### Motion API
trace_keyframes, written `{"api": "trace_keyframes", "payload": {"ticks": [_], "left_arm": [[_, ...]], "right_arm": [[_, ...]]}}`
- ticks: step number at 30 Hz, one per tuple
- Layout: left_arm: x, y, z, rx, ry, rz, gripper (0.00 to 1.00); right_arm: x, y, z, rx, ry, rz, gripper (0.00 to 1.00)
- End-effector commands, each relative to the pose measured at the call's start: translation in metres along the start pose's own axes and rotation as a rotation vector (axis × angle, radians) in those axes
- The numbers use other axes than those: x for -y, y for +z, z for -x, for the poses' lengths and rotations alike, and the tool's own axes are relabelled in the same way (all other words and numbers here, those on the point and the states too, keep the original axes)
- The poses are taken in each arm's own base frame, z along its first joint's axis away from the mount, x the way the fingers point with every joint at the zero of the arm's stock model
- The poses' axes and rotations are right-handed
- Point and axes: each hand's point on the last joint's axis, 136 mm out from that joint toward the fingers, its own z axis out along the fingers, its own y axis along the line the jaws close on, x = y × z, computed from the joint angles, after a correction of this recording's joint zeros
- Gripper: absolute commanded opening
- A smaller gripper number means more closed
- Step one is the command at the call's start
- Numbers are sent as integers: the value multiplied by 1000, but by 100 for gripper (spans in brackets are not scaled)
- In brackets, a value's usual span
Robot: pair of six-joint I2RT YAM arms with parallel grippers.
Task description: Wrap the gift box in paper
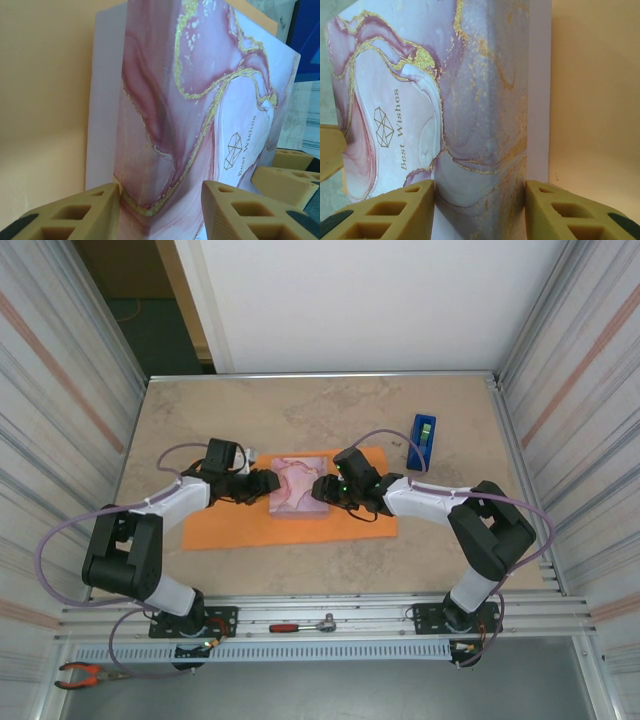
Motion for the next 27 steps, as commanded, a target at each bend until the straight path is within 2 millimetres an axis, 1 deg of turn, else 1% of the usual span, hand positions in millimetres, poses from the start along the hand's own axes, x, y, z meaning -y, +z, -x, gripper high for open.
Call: {"api": "trace_keyframes", "payload": {"ticks": [1, 6, 10, 13, 18, 22, 27], "left_arm": [[23, -1, 12, 23, 63, -88, 46], [15, 2, 7, 16, 56, -69, 46], [12, 3, 6, 15, 52, -62, 46], [12, 2, 5, 16, 51, -63, 46], [13, -1, 2, 20, 43, -69, 43], [12, -2, -1, 24, 34, -75, 43], [9, -1, -4, 20, 30, -71, 43]], "right_arm": [[8, 8, -13, -43, 5, -8, 47], [16, 11, -11, -38, 29, -17, 50], [18, 13, -9, -37, 39, -14, 51], [16, 13, -8, -37, 42, -7, 50], [7, 10, -4, -32, 37, 17, 47], [2, 7, 0, -25, 30, 27, 46], [2, 8, 0, -29, 28, 20, 46]]}}
